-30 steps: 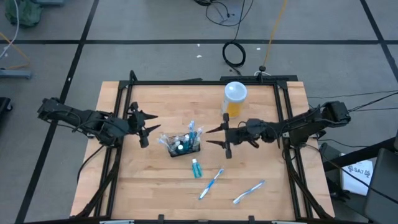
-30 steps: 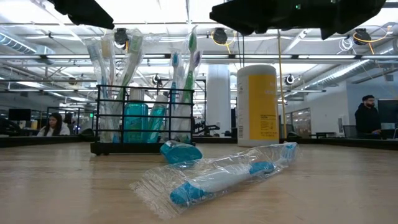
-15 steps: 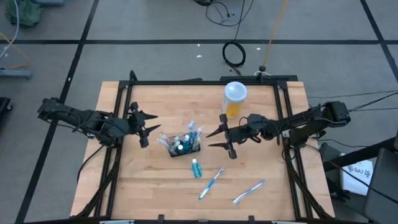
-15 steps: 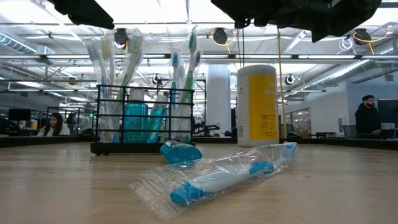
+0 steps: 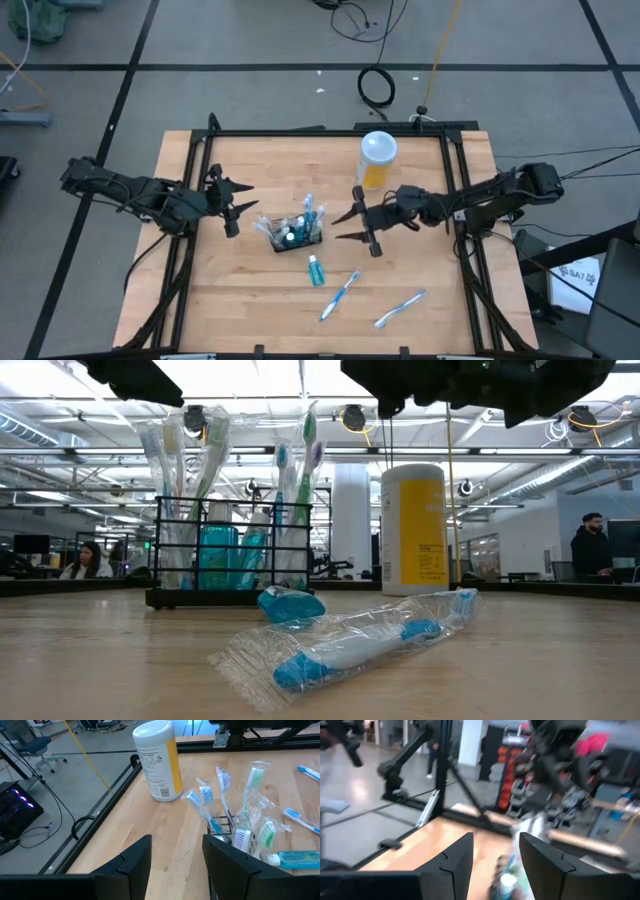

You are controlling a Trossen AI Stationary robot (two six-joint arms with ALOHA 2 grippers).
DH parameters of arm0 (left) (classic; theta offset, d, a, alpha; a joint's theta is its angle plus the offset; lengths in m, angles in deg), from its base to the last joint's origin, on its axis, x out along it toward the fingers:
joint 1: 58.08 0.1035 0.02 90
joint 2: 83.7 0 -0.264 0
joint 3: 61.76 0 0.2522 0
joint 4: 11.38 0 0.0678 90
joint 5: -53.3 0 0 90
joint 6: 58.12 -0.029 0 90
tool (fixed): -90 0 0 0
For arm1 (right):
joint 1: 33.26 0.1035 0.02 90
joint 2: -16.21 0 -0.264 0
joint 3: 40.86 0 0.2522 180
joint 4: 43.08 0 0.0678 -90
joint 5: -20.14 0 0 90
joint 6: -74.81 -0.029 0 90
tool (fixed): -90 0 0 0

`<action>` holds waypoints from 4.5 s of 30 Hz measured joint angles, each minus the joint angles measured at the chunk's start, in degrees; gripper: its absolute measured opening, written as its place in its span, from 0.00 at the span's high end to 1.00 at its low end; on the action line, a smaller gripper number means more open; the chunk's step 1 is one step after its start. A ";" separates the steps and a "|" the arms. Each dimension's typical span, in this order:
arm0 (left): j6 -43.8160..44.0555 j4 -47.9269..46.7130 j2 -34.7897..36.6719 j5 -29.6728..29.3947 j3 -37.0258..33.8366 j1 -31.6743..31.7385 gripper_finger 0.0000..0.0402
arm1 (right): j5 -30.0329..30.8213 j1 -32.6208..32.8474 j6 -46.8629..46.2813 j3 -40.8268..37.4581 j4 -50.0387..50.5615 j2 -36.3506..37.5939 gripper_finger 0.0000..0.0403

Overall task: Pick & Place toothbrushing station
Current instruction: Put the left blue toothbrush into the black wire organizer

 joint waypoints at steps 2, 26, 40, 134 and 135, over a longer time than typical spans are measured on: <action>0.00 0.00 0.00 0.00 0.00 0.00 0.55 | -0.03 1.33 -1.36 0.00 2.66 0.00 0.61; 0.00 0.02 -0.02 0.00 0.00 -0.01 0.55 | 0.31 16.32 -6.06 -1.29 13.89 -12.73 0.61; 0.17 0.02 -0.02 0.00 0.00 0.00 0.55 | 0.42 12.79 -2.22 -1.29 17.14 -22.62 0.61; 38.67 6.48 -43.48 16.27 26.93 -17.46 0.68 | 22.76 18.19 61.15 18.84 22.37 -23.76 0.95; 39.78 6.91 -44.61 16.20 26.93 -17.46 0.69 | 22.76 18.20 61.15 18.84 22.37 -23.76 0.95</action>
